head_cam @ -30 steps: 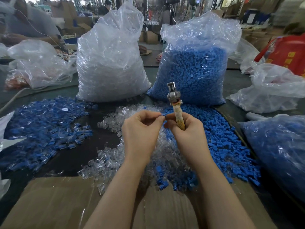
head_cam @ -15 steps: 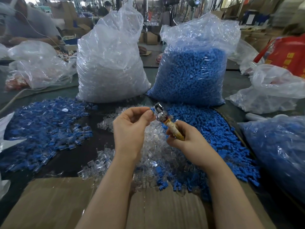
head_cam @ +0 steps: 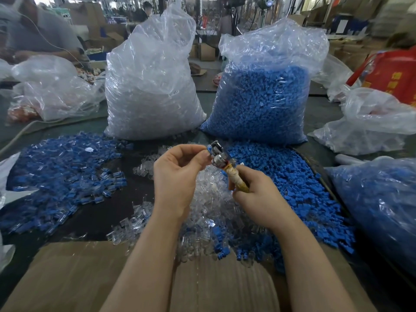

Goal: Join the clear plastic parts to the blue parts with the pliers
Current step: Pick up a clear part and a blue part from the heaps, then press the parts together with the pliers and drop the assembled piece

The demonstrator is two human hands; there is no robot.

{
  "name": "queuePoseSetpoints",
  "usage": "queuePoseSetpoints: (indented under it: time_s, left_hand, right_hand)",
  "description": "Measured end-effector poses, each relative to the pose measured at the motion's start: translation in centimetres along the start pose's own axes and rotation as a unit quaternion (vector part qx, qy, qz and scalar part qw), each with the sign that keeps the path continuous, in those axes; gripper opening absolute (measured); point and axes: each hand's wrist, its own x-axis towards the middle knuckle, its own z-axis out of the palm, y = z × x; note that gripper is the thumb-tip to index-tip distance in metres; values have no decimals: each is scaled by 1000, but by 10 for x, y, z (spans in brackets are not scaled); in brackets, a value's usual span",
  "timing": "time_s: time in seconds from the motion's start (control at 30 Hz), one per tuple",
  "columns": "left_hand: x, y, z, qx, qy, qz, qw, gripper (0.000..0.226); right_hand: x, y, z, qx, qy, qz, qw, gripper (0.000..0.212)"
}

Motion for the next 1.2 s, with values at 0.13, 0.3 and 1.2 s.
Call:
queuePoseSetpoints:
  time_s: [0.13, 0.3, 1.2]
  left_hand:
    - [1, 0, 0, -3, 5, -12, 1000, 10]
    - [6, 2, -9, 22, 15, -59, 998, 10]
    - [21, -28, -73, 587, -63, -146, 794, 32]
  right_hand:
    - [0, -1, 2, 2, 4, -1, 1000, 11]
    - [3, 3, 3, -38, 2, 14, 999, 9]
    - [4, 25, 3, -322, 66, 216, 919, 21]
